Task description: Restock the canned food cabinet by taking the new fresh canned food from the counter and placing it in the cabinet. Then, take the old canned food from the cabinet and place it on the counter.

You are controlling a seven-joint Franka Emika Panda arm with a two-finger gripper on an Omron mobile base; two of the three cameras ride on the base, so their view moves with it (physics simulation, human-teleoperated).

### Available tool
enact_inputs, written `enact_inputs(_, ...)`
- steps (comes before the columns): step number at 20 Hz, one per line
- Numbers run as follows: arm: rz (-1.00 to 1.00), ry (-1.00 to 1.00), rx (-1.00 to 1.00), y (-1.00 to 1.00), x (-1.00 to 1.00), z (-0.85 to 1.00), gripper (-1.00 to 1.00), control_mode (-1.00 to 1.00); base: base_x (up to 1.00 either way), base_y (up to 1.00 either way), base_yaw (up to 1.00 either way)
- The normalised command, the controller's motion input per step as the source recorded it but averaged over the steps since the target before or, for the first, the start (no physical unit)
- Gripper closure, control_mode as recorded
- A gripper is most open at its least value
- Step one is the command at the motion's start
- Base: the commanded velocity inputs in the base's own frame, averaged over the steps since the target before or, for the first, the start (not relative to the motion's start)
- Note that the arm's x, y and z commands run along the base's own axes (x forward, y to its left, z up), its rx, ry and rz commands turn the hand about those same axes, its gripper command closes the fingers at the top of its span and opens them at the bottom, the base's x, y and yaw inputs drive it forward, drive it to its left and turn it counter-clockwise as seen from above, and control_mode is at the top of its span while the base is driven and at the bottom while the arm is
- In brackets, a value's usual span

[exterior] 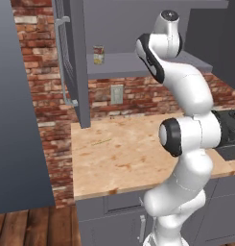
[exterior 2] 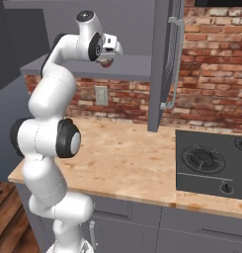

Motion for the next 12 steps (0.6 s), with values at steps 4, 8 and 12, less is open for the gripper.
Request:
enact_inputs(4, -0.02, 0.03, -0.06, 0.00, 0.55, -0.25, 1.00, -1.00, 0.00, 0.00, 0.00)
enact_inputs(8, -0.03, 0.05, 0.00, -0.01, 0.06, 0.00, -1.00, -1.00, 0.00, 0.00, 0.00)
enact_inputs(12, -0.01, -0.01, 0.00, 0.00, 0.13, -0.01, -1.00, -1.00, 0.00, 0.00, 0.00)
